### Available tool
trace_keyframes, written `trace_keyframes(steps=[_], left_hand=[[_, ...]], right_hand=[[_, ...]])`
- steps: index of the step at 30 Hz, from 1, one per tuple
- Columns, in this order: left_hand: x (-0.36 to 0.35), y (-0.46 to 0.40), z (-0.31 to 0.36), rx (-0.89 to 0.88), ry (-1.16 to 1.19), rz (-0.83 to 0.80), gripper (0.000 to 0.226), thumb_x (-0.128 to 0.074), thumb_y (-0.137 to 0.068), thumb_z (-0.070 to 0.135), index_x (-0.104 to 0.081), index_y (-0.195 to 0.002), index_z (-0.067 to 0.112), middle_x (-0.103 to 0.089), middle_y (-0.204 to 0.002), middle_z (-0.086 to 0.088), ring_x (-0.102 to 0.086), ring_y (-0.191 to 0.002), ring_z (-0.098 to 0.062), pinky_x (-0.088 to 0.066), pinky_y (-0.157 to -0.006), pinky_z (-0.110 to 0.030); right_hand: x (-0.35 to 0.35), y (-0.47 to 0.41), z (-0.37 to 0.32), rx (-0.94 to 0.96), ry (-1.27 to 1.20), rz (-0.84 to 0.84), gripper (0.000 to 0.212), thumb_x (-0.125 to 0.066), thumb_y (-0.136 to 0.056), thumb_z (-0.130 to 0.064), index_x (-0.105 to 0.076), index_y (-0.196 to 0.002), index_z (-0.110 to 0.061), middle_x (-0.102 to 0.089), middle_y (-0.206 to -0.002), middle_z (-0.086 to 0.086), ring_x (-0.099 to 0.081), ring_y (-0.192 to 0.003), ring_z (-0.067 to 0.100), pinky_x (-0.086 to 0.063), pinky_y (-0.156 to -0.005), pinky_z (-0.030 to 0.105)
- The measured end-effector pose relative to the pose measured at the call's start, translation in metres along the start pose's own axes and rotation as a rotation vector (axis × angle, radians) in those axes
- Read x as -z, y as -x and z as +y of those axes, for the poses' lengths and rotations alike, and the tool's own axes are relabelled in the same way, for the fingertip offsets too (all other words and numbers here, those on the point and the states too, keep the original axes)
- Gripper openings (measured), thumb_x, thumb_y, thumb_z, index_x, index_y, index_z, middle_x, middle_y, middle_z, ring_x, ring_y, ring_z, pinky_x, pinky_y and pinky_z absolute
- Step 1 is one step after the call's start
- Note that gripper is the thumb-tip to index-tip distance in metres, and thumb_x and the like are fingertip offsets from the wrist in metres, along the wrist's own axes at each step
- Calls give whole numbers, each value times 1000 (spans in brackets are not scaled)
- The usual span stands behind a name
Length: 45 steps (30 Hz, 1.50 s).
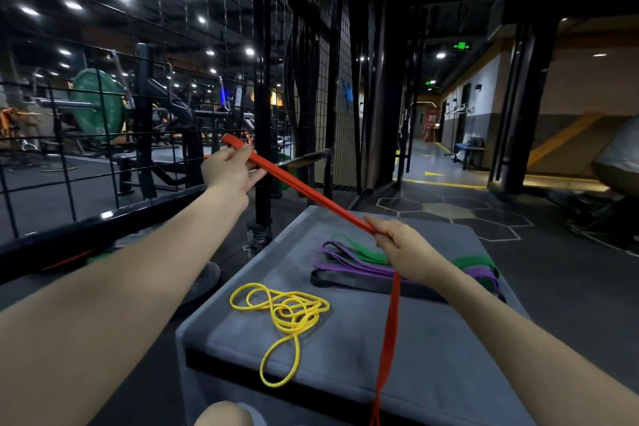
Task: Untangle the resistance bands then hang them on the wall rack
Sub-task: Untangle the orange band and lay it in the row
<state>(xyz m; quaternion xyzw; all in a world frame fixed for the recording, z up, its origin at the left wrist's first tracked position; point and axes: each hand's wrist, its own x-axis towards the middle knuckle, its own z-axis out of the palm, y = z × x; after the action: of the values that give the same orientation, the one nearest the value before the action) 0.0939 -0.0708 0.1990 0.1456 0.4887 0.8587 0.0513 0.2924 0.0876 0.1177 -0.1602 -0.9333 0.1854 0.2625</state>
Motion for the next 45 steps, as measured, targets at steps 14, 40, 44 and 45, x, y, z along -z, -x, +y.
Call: trace_keyframes(steps=[14, 40, 44, 45], left_hand=[[56, 15, -81, 529, -484, -181, 17, -48, -94, 5, -54, -79, -1, -53, -46, -10, -54, -39, -13, -53, -54, -21], [-35, 91, -61, 10, -565, -1019, 32, -36, -100, 25, -50, -74, 11, -28, -60, 3, -25, -41, 0, -21, -40, -12], [-36, 88, -45, -42, -466, -980, 32, -35, -100, 22, -49, -73, 12, -40, -52, 9, -29, -40, 1, -27, -42, -12], [-36, 88, -40, -46, -429, -948, 32, -34, -100, 20, -49, -73, 12, -43, -49, 13, -31, -40, 1, -28, -43, -12]], right_hand=[[20, 13, 5, -176, -493, 99, 32, -42, -96, -3, -56, -125, -4, -33, -58, 0, -33, -53, 13, -32, -56, 27], [14, 31, 0, -26, -665, -126, 14, -55, -88, 4, -58, -100, -1, -58, -89, 16, -57, -88, 22, -50, -89, 35], [5, 32, -5, -23, -838, -175, 14, -50, -90, 5, -48, -97, -7, -64, -81, 3, -65, -78, 9, -53, -78, 26], [2, 33, -6, -33, -843, -189, 13, -49, -91, 4, -47, -97, -8, -65, -80, 3, -66, -75, 8, -53, -72, 26]])
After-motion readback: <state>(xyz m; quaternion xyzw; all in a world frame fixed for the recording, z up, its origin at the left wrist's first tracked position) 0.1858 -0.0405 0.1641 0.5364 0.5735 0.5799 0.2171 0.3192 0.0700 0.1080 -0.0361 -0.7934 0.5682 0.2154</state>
